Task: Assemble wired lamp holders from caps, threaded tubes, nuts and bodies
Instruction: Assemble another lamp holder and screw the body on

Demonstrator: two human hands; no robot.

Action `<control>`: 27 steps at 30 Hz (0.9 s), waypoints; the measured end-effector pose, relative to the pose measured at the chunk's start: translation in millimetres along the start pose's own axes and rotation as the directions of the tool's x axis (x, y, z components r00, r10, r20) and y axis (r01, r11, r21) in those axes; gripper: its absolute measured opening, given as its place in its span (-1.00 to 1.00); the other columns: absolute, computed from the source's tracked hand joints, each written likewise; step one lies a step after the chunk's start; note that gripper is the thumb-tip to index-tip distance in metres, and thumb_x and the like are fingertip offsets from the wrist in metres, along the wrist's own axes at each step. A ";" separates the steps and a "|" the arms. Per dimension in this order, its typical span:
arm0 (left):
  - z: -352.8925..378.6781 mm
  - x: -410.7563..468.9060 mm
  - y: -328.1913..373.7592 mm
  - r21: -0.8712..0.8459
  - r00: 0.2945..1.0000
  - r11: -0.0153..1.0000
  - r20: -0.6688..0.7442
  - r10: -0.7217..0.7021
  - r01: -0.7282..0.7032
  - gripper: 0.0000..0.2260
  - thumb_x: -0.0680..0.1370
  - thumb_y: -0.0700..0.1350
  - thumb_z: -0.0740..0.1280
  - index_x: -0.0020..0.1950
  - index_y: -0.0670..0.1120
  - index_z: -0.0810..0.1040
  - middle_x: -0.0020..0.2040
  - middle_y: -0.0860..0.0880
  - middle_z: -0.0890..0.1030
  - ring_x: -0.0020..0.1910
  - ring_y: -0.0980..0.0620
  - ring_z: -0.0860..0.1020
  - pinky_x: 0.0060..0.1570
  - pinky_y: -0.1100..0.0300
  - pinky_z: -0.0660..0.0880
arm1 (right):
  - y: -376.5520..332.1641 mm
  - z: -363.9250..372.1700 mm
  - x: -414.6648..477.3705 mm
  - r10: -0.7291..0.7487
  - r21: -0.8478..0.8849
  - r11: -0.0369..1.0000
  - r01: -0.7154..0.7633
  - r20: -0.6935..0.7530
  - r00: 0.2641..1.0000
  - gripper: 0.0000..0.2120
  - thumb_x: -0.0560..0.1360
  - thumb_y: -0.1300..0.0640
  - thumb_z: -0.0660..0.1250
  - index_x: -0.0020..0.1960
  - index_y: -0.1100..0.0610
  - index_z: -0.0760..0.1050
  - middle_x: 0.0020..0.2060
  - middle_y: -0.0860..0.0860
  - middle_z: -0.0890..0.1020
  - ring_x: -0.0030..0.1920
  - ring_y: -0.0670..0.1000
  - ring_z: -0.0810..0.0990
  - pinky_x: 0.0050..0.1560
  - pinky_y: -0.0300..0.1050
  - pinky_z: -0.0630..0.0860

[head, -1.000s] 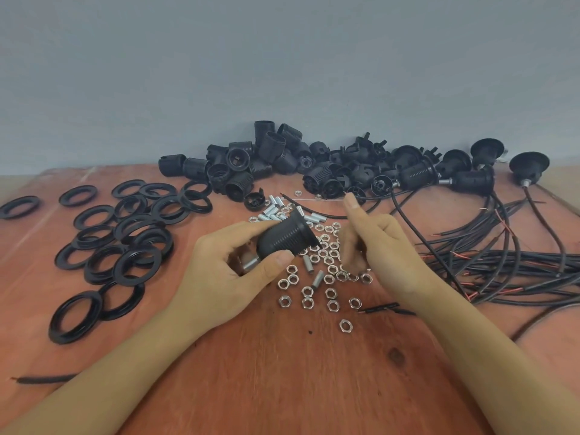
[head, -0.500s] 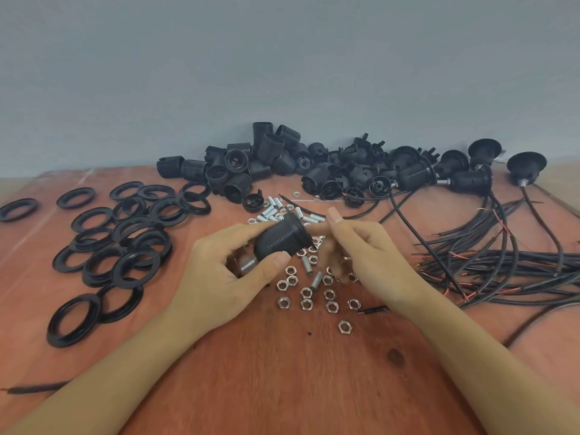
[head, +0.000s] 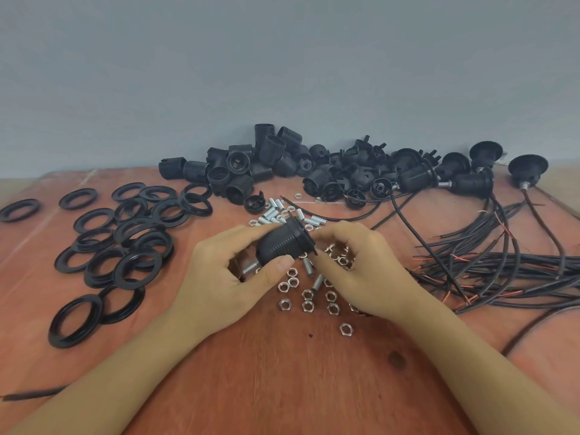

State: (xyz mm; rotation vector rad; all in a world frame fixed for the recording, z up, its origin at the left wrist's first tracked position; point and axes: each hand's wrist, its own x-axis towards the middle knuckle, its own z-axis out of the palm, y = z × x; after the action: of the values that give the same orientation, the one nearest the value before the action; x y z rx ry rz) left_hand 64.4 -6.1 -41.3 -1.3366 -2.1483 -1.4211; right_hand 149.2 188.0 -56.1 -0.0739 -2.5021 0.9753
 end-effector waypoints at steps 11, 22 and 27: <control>-0.4 -0.2 1.5 0.054 0.999 0.998 -0.019 0.042 -0.041 -0.49 0.38 0.12 0.49 0.31 0.09 0.52 -0.29 0.38 0.53 -0.51 0.23 0.39 -0.36 0.52 0.30 | -28.1 1.7 2.4 0.149 0.706 0.700 -0.107 0.003 0.989 -0.69 0.45 0.17 0.45 0.18 0.19 0.60 -0.02 0.04 0.72 -0.10 0.03 0.70 -0.14 -0.16 0.59; 11.3 -8.6 3.5 0.068 0.996 0.995 0.058 0.065 -0.069 -0.76 0.46 0.06 0.40 0.10 0.06 0.67 -0.36 0.19 0.58 -0.46 0.28 0.43 -0.38 0.50 0.35 | -43.9 -6.1 8.1 0.420 0.976 0.181 -0.120 0.034 0.907 -0.63 0.45 0.09 0.41 0.19 0.22 0.48 -0.02 0.20 0.66 -0.15 0.04 0.64 -0.13 -0.09 0.64; 10.8 -9.6 7.2 0.036 0.992 0.994 0.081 0.102 -0.105 -0.79 0.51 0.02 0.39 0.01 -0.05 0.71 -0.36 0.11 0.63 -0.47 0.21 0.48 -0.41 0.46 0.36 | -53.5 -10.6 15.2 0.462 0.924 0.349 -0.157 -0.024 0.886 -0.90 0.58 0.14 0.31 0.08 0.08 0.43 -0.35 0.02 0.61 -0.53 -0.07 0.47 -0.54 -0.22 0.42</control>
State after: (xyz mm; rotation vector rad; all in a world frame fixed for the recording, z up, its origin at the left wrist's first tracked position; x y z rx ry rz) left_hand 78.2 -1.7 -48.3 -1.4894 -2.1103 -1.3003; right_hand 146.0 157.7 -8.3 -0.3372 -1.3747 2.2047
